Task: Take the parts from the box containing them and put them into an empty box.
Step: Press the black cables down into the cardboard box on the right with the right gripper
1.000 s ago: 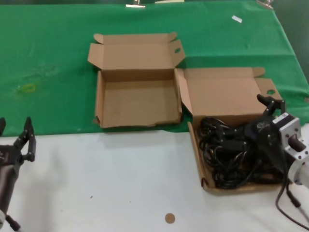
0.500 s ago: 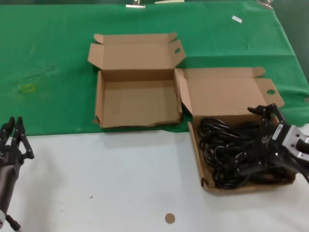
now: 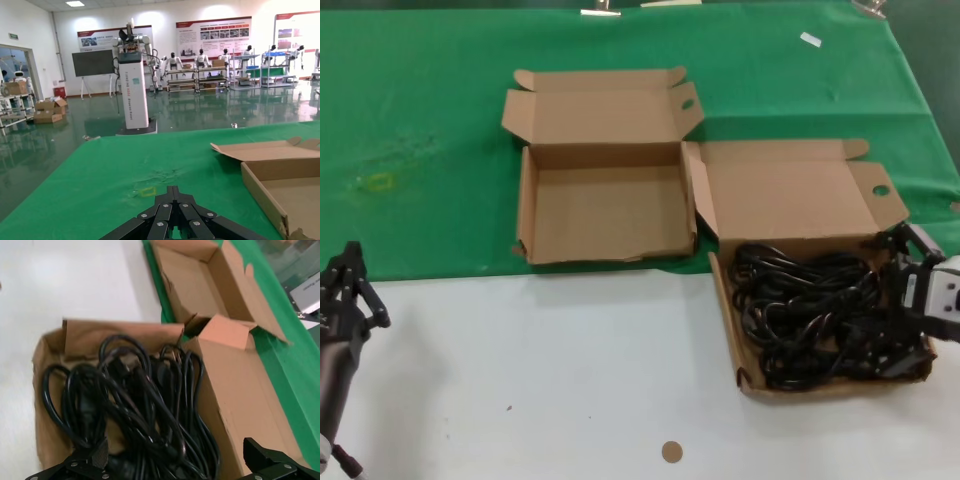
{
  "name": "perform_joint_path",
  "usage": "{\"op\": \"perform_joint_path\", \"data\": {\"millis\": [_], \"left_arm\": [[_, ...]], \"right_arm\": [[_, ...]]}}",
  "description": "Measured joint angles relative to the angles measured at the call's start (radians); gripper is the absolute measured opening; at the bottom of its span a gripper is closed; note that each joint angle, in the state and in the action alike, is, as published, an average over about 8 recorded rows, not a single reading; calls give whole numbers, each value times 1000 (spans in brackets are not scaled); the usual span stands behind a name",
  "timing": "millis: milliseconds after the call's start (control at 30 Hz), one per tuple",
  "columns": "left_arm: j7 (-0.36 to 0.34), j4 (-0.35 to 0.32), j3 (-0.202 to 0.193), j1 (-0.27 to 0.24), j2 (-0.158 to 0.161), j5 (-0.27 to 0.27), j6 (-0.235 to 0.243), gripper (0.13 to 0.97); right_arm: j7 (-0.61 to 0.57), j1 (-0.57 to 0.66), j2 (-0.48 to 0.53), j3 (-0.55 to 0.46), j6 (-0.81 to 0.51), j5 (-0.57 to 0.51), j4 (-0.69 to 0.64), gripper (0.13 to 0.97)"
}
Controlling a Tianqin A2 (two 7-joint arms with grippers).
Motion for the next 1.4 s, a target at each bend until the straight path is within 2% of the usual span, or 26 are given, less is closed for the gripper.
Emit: {"op": "perform_joint_path", "data": {"millis": [300, 600, 867, 1000, 1267, 1400], "left_arm": [[0, 0, 0, 0, 0, 0, 0, 144], [0, 0, 0, 0, 0, 0, 0, 144], [0, 0, 0, 0, 0, 0, 0, 144], [0, 0, 0, 0, 0, 0, 0, 144], [0, 0, 0, 0, 0, 0, 0, 144], [0, 0, 0, 0, 0, 0, 0, 144]], "right_arm": [[-46, -56, -81, 173, -154, -102, -66, 936], [-102, -98, -149, 294, -263, -134, -102, 834], [-129, -122, -194, 372, -329, -162, -114, 662], [-138, -128, -214, 402, -354, -175, -119, 662], [-140, -137, -243, 443, -400, -208, -124, 438], [-132, -141, -249, 459, -421, -228, -113, 376]]}}
